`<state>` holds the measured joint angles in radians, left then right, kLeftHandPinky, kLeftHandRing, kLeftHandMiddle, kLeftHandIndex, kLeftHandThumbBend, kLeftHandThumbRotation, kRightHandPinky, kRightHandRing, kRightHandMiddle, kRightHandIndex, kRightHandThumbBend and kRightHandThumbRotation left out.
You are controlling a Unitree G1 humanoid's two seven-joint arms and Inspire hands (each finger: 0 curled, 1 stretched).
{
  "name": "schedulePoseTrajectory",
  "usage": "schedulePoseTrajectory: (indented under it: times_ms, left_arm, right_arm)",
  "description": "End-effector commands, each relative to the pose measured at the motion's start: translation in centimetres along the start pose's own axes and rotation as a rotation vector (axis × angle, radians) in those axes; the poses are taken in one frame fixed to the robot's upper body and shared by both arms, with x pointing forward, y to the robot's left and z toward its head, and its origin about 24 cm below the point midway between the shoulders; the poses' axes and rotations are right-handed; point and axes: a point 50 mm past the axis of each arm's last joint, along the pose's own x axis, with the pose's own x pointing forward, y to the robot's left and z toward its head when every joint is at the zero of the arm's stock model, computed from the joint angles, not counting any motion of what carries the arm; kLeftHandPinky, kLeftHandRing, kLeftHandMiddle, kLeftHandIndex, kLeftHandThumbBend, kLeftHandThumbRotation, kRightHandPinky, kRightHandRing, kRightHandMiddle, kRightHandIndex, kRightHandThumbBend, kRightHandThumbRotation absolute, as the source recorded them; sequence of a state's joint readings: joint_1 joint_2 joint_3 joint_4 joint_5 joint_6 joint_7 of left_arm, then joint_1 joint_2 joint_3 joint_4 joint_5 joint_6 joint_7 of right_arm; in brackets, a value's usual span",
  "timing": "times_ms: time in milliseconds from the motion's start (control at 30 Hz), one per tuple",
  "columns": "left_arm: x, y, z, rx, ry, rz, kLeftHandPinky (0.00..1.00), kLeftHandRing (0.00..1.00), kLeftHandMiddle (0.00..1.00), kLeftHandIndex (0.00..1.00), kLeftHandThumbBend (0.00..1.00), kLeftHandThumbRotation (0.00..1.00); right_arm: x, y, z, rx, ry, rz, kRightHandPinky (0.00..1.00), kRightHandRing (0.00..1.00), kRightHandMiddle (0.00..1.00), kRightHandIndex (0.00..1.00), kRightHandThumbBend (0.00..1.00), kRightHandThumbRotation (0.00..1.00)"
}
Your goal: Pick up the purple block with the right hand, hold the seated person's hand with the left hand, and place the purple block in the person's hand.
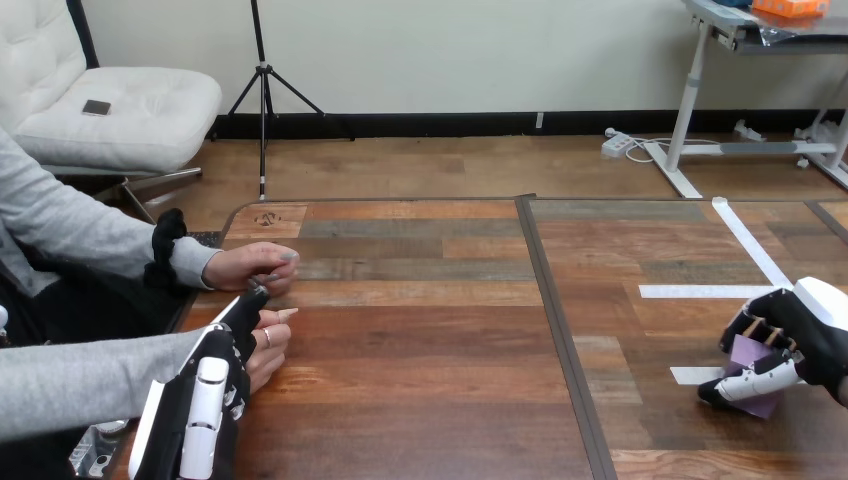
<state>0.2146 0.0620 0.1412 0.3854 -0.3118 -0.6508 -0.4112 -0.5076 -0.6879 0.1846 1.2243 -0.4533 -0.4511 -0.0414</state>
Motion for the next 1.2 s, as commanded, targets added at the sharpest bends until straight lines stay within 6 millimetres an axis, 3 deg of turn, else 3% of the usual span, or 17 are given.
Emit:
schedulePoseTrajectory:
  times_ms: [0,300,700,1000,1167]
  left_arm:
    - [1.9,-0.2,1.5,0.020,-0.108,-0.017,1.00,0.96,0.91,0.82,0.58,0.91]
    - [2.0,-0.2,1.7,0.020,-0.110,-0.039,1.00,0.95,0.90,0.82,0.52,0.92]
    - [2.3,-0.3,2.4,0.111,-0.100,-0.114,0.98,0.90,0.86,0.82,0.42,0.84]
    - [3.2,0.1,4.3,0.330,-0.153,-0.222,0.78,0.81,0.81,0.77,0.28,0.79]
    - [3.8,0.3,5.8,0.467,-0.193,-0.249,0.67,0.76,0.77,0.73,0.34,0.68]
  right_arm:
    - [0.6,-2.5,2.1,0.019,-0.126,-0.094,0.35,0.40,0.45,0.46,0.85,0.00]
    - [0.7,-3.4,3.8,0.050,-0.232,-0.110,0.33,0.37,0.42,0.45,0.86,0.00]
    - [0.6,-4.3,6.1,0.025,-0.364,-0.106,0.35,0.38,0.42,0.44,0.85,0.00]
    - [0.2,-4.5,7.6,0.021,-0.457,-0.098,0.34,0.37,0.42,0.43,0.84,0.00]
    - [-0.1,-4.6,8.2,0.012,-0.487,-0.092,0.33,0.36,0.41,0.43,0.84,0.00]
